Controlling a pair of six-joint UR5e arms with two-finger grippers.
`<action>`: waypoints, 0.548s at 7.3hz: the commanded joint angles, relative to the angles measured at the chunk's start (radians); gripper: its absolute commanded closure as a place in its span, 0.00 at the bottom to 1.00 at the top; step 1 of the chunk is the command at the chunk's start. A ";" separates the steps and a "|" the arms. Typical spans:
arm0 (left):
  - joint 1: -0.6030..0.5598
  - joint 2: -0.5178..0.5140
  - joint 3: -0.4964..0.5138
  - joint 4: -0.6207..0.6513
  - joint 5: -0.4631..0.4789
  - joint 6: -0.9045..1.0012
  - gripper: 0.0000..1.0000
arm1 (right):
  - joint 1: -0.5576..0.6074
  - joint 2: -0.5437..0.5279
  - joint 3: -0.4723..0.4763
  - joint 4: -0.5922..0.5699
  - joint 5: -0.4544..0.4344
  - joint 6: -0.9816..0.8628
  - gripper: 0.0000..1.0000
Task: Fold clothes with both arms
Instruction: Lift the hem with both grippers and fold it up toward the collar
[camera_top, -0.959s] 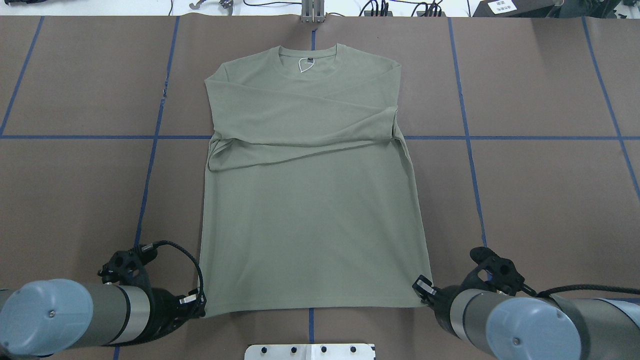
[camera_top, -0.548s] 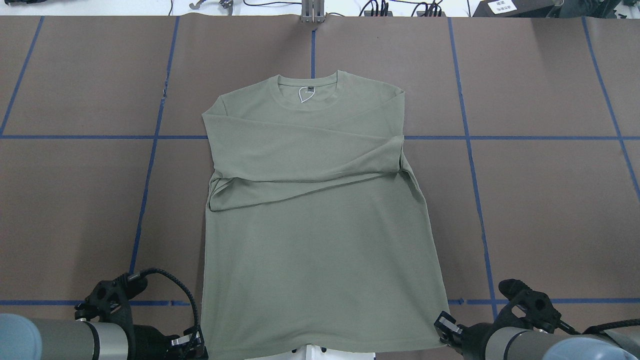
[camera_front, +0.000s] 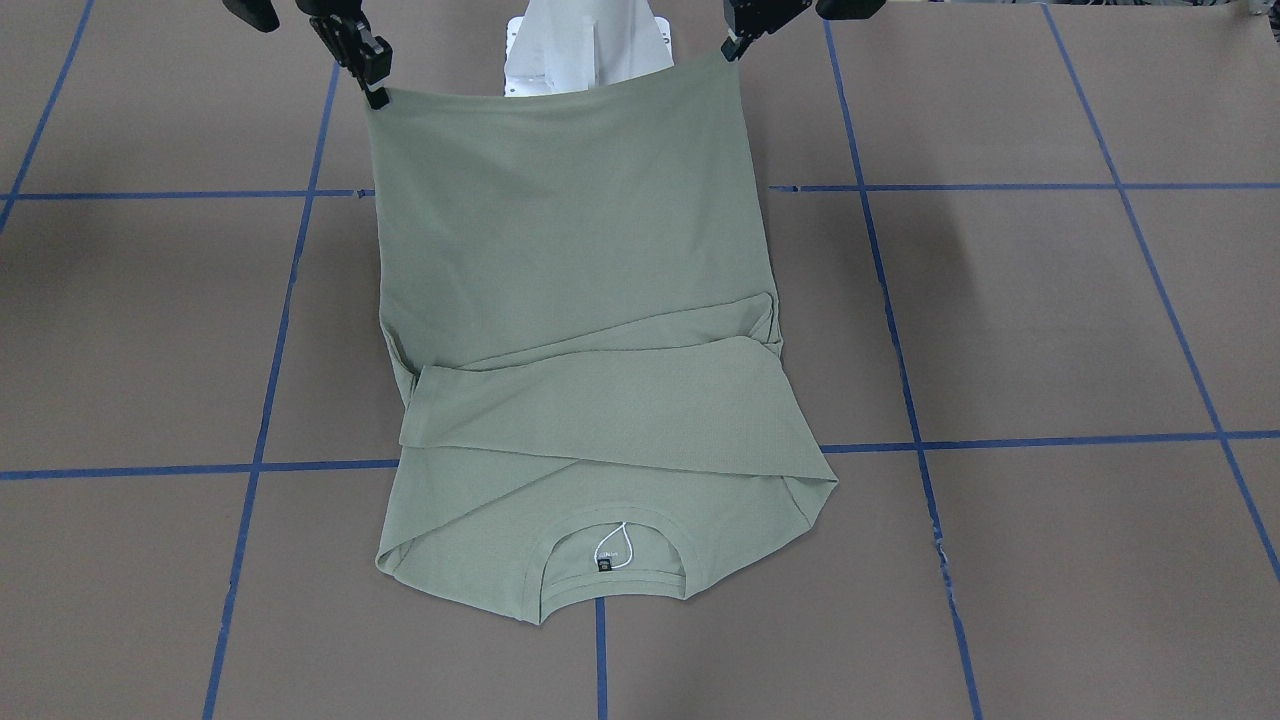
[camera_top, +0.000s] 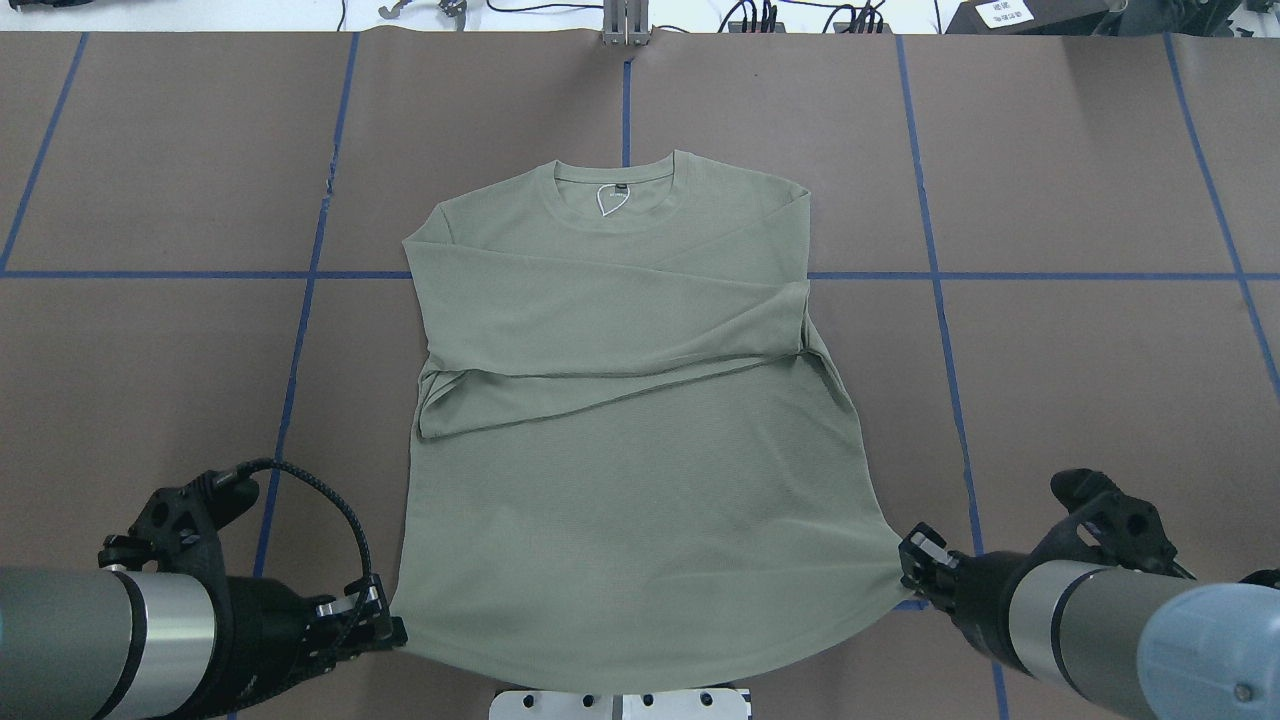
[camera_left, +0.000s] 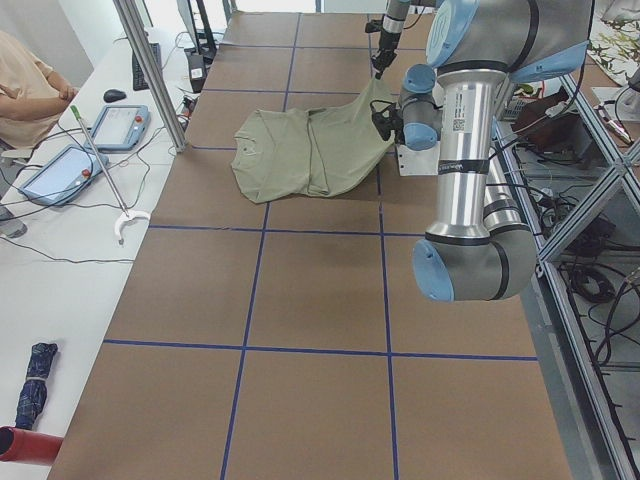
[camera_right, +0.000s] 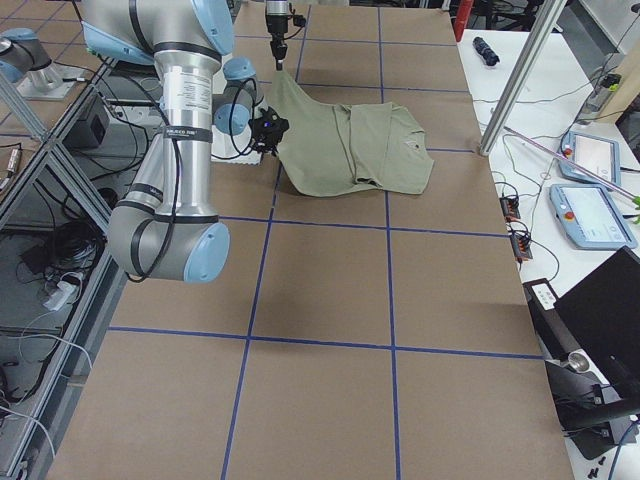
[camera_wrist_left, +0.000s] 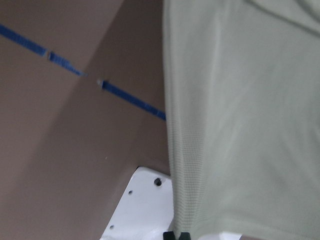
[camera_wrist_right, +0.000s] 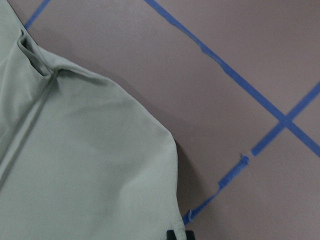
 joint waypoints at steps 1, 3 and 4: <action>-0.140 -0.090 0.117 0.004 0.004 0.182 1.00 | 0.164 0.176 -0.182 -0.028 -0.021 -0.281 1.00; -0.345 -0.269 0.342 0.003 -0.002 0.343 1.00 | 0.354 0.381 -0.429 -0.037 0.007 -0.476 1.00; -0.422 -0.333 0.442 -0.005 -0.005 0.407 1.00 | 0.463 0.438 -0.539 -0.028 0.071 -0.579 1.00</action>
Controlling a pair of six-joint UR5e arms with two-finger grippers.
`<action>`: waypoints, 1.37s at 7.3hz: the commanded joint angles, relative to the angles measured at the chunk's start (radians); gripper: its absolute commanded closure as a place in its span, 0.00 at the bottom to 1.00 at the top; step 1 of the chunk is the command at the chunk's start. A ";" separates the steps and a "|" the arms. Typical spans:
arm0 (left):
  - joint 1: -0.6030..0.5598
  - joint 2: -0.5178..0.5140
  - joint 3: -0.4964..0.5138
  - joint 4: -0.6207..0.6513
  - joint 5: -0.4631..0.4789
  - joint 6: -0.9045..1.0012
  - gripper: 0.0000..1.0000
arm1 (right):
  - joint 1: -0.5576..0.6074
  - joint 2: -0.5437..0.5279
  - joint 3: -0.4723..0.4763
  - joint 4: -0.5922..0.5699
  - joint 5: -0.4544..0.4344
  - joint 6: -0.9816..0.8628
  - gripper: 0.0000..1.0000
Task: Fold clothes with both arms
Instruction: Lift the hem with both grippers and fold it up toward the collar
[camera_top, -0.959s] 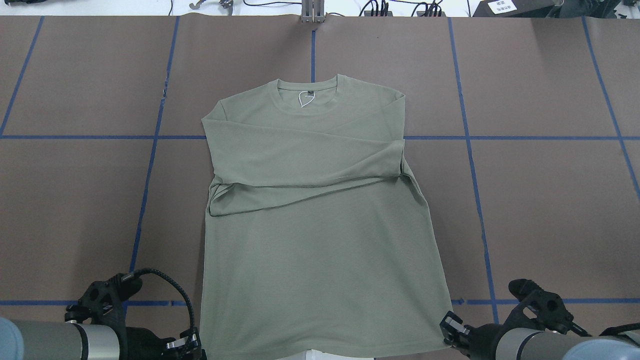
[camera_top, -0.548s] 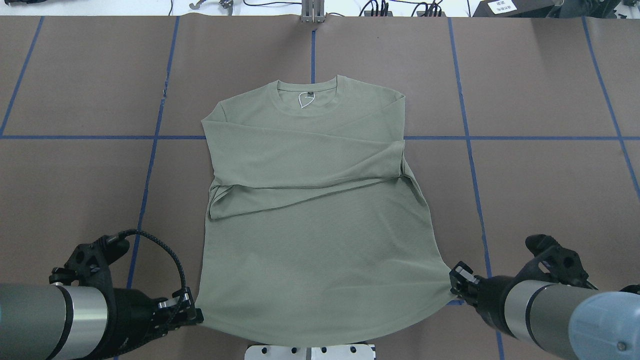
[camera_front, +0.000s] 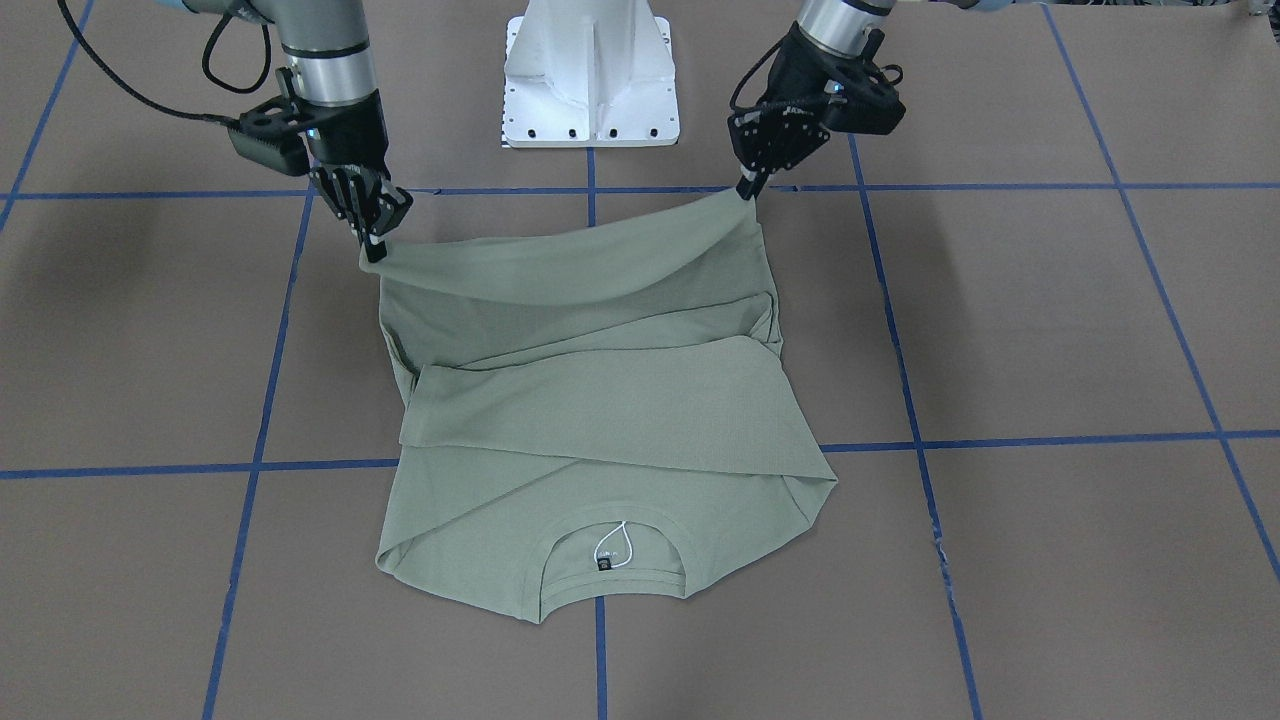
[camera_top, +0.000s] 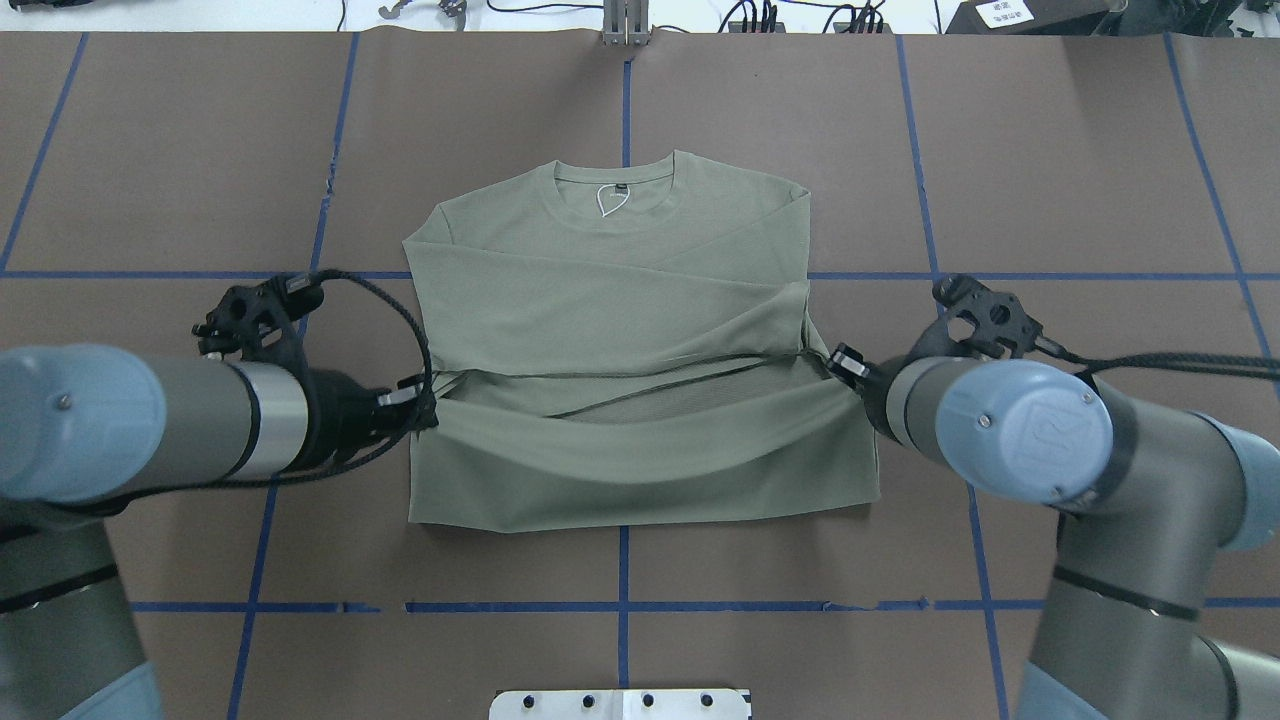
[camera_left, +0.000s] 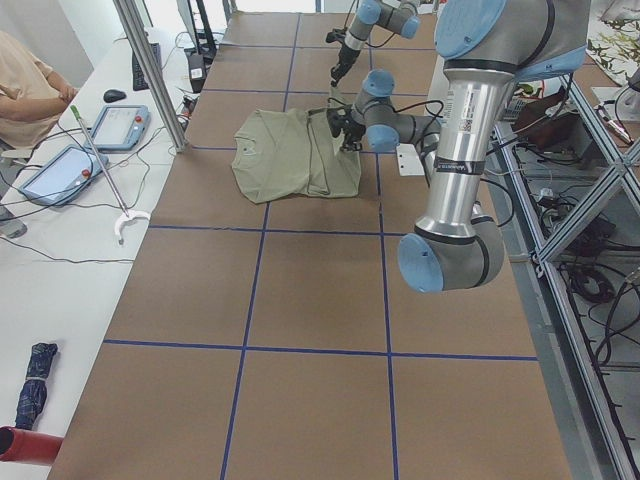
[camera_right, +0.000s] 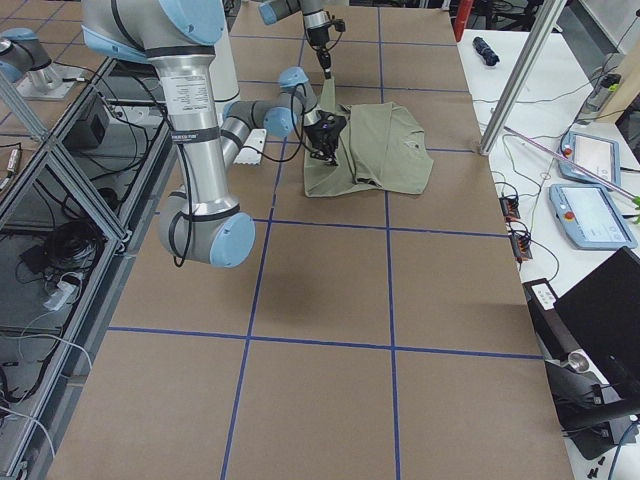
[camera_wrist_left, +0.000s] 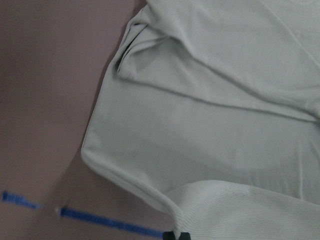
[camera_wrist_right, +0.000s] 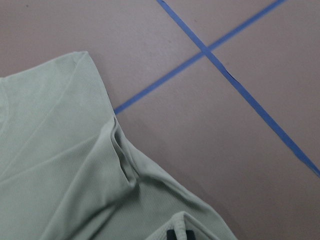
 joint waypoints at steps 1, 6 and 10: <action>-0.162 -0.126 0.232 -0.028 -0.003 0.135 1.00 | 0.218 0.171 -0.272 0.018 0.113 -0.191 1.00; -0.265 -0.244 0.673 -0.398 0.004 0.166 1.00 | 0.269 0.428 -0.785 0.288 0.135 -0.190 1.00; -0.266 -0.252 0.784 -0.493 0.007 0.166 0.99 | 0.269 0.450 -0.844 0.334 0.138 -0.190 0.96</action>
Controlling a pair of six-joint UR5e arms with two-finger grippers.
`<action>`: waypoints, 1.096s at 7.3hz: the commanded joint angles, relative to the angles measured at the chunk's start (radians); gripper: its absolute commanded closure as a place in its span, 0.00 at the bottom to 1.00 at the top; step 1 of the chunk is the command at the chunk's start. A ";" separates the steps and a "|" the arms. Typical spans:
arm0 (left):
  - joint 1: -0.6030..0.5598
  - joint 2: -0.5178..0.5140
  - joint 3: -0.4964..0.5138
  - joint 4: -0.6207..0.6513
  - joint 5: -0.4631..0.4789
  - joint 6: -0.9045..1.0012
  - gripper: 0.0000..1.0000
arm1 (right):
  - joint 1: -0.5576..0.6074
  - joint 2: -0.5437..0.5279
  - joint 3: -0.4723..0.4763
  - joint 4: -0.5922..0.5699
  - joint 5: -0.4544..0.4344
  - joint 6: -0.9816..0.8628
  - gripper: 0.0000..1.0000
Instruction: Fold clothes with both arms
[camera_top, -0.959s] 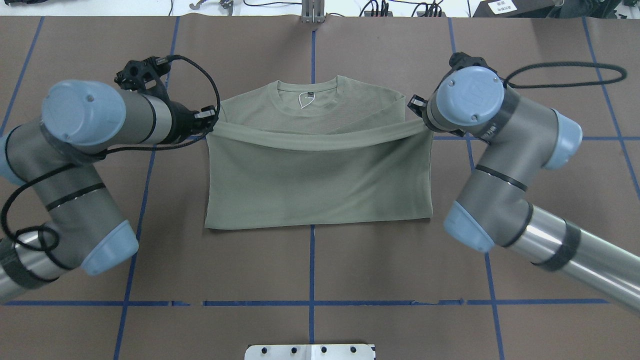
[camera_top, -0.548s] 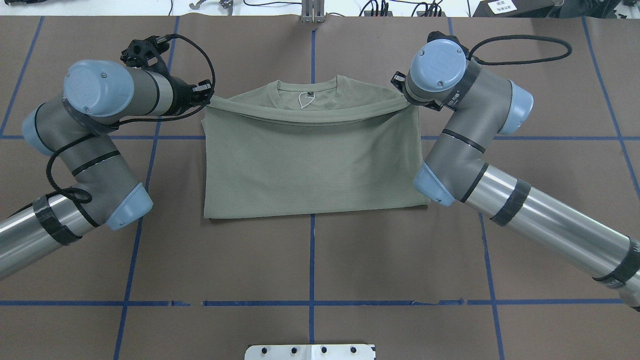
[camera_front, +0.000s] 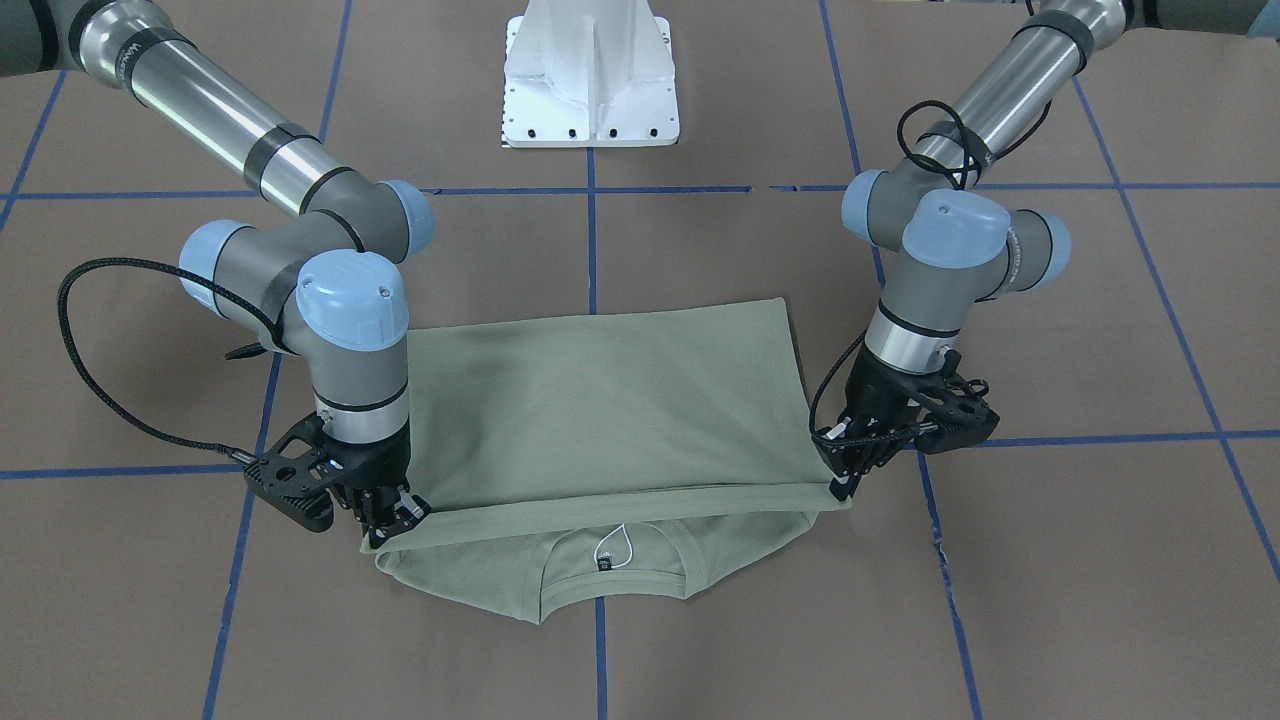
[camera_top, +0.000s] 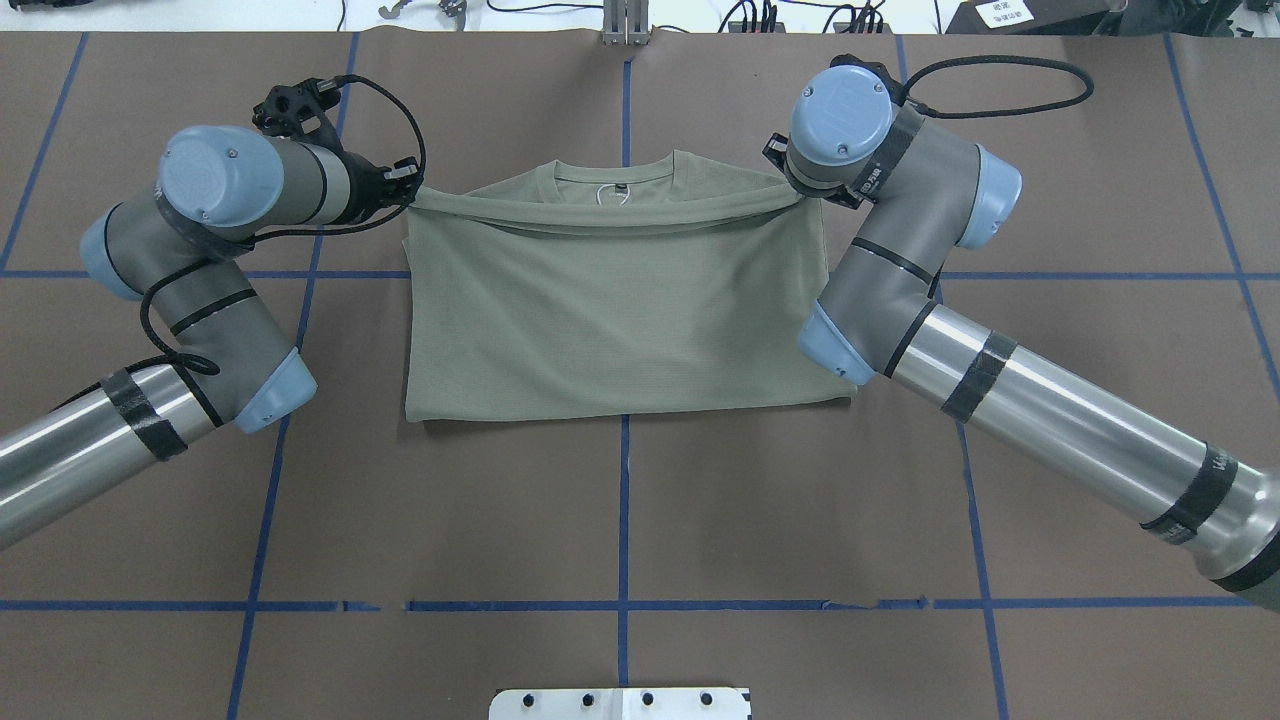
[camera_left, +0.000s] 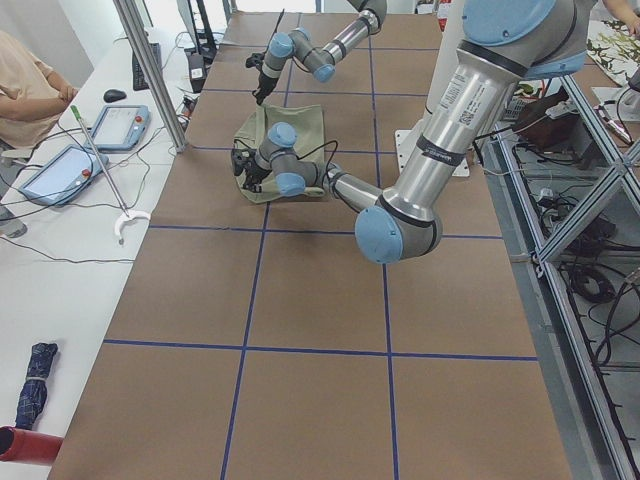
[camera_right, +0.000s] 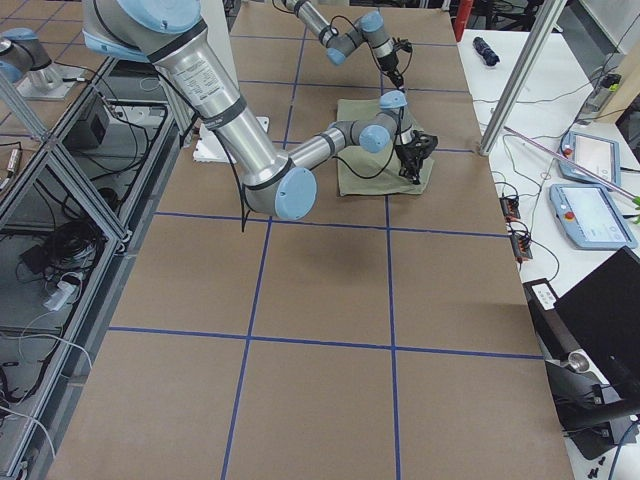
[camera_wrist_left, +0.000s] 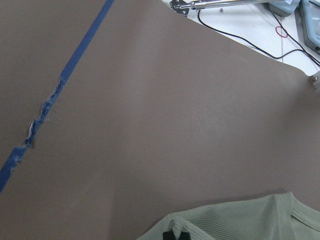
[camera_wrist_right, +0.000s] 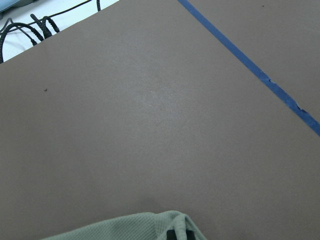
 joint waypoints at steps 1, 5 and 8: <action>-0.003 0.006 0.014 -0.028 -0.001 0.000 0.81 | 0.001 0.010 -0.012 0.017 0.006 0.001 0.74; -0.010 0.016 -0.001 -0.069 -0.010 0.000 0.50 | 0.008 -0.106 0.169 0.018 0.084 -0.015 0.00; -0.010 0.017 -0.014 -0.069 -0.010 0.000 0.50 | -0.074 -0.384 0.496 0.020 0.082 0.088 0.00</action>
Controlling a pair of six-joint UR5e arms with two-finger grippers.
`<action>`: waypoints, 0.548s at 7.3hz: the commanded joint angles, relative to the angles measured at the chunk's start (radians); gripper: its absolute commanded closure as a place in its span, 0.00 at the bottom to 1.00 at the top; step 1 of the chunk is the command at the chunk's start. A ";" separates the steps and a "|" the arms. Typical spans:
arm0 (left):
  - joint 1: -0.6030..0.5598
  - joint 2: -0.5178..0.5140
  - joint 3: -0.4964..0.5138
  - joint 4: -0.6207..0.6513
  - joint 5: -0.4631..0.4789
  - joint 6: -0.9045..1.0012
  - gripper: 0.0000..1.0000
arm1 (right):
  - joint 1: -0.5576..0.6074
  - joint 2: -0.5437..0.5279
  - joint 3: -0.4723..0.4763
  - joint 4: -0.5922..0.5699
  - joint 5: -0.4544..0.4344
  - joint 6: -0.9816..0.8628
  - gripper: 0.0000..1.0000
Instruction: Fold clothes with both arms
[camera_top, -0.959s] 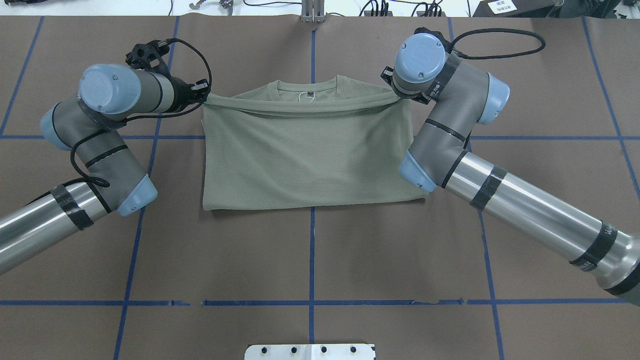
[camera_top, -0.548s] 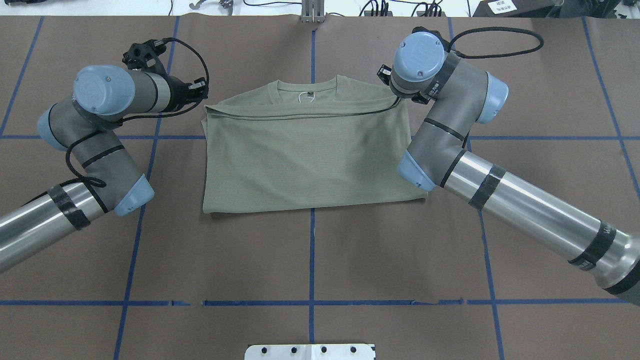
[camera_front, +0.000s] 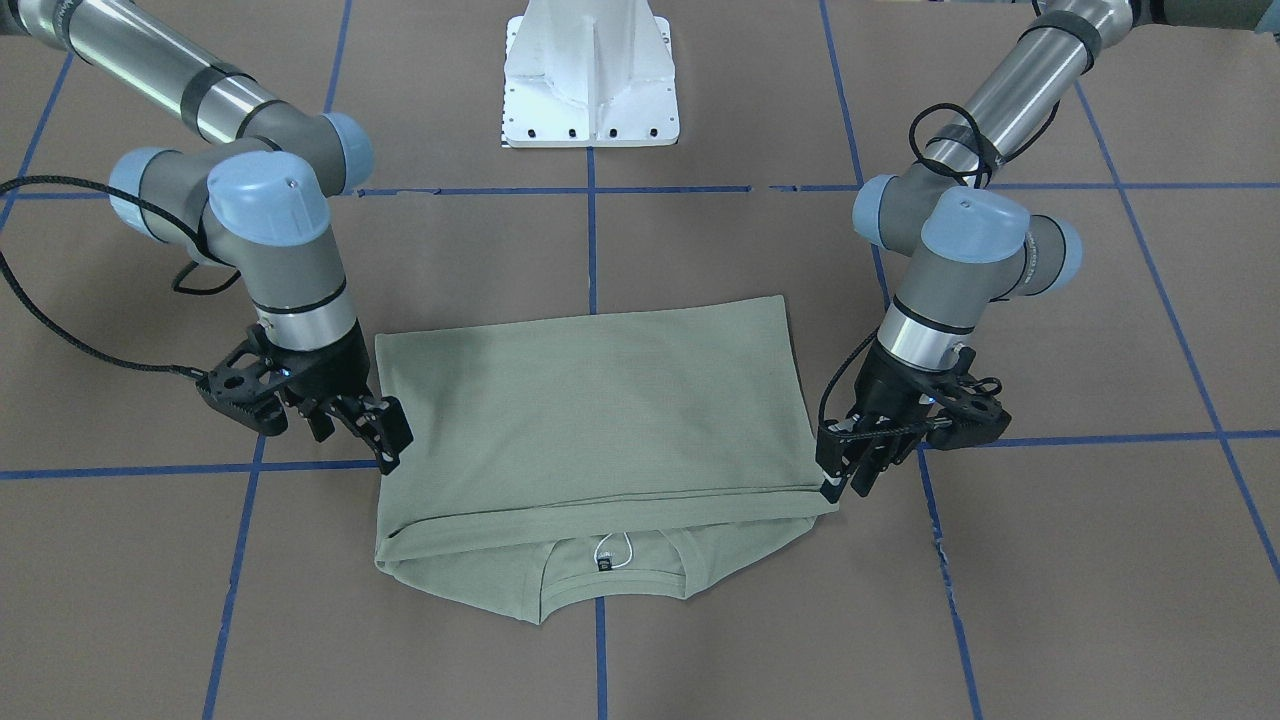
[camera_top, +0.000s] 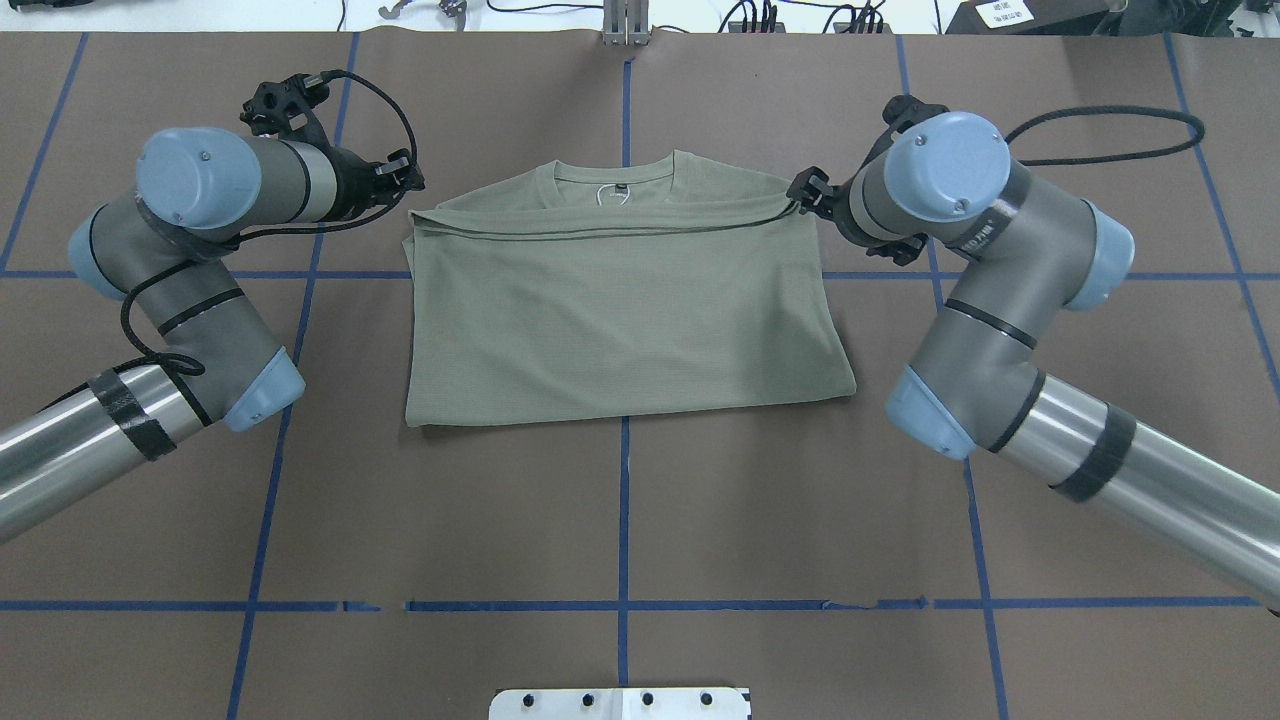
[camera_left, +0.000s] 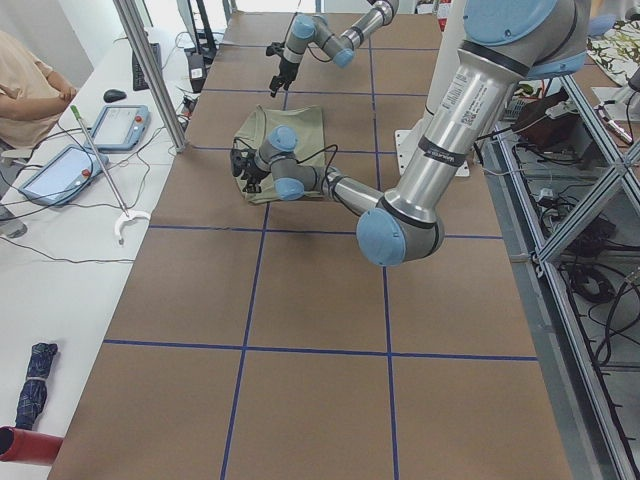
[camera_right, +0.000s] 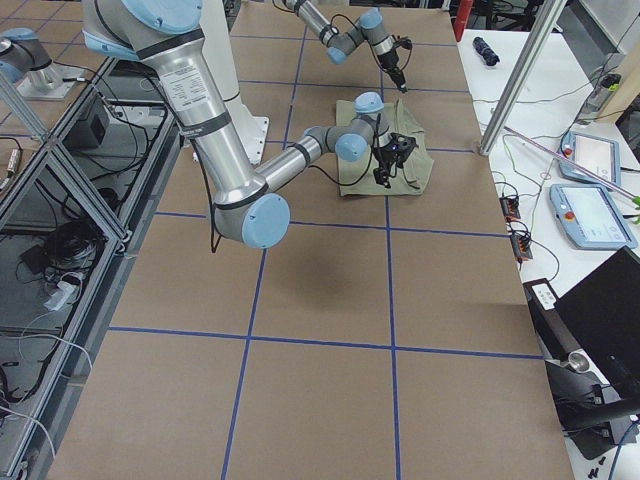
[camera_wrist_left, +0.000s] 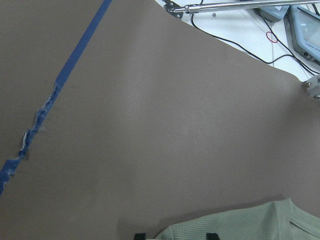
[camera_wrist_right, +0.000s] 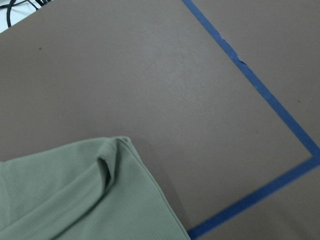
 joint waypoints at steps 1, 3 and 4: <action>-0.001 0.001 -0.003 0.000 0.000 0.000 0.50 | -0.073 -0.141 0.158 0.002 -0.003 0.117 0.00; -0.001 0.001 -0.003 0.001 0.001 0.001 0.50 | -0.158 -0.163 0.163 0.005 -0.044 0.291 0.00; -0.002 0.004 -0.003 0.001 0.004 0.001 0.50 | -0.189 -0.157 0.157 0.003 -0.051 0.300 0.00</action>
